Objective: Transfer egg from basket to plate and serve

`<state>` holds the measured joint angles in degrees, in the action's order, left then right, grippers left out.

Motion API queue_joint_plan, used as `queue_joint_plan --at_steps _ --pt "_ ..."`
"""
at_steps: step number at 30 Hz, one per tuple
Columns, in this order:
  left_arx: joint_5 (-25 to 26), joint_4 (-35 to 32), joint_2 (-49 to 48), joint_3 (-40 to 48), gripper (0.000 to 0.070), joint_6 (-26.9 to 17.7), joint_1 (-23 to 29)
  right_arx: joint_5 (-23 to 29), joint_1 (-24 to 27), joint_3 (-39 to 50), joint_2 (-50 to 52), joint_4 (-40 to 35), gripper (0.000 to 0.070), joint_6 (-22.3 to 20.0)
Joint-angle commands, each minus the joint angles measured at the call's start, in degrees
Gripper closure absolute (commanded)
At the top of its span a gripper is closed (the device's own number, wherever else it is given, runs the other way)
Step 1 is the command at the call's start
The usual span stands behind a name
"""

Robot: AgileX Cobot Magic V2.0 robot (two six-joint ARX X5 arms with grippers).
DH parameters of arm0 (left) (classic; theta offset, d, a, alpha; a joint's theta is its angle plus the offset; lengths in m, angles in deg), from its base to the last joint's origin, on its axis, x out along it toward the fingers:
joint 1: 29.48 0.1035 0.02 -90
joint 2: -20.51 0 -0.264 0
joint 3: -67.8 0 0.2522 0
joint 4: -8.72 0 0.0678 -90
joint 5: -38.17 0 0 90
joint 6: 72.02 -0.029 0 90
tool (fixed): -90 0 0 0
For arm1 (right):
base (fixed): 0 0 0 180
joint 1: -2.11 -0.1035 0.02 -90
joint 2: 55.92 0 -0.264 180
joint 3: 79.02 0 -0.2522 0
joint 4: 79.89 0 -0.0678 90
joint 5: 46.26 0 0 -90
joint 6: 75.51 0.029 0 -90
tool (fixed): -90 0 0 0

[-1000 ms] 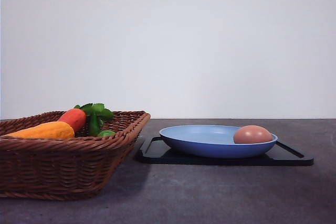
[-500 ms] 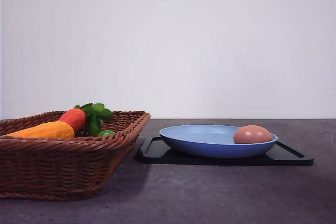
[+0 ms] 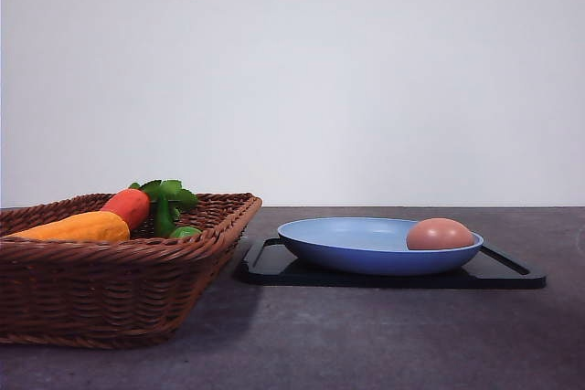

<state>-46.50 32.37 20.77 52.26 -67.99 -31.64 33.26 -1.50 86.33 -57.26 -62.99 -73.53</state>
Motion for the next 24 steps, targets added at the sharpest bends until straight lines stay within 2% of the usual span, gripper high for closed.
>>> queue_joint_plan --at_steps 1,24 --pt "-0.03 -0.73 -0.09 1.62 0.0700 0.31 -0.02 0.13 0.07 0.35 0.13 -0.57 0.0700 0.85" --pt "-0.03 -0.72 -0.09 1.62 0.0700 0.31 -0.02 0.13 0.07 0.35 0.13 -0.57 0.0700 0.84"
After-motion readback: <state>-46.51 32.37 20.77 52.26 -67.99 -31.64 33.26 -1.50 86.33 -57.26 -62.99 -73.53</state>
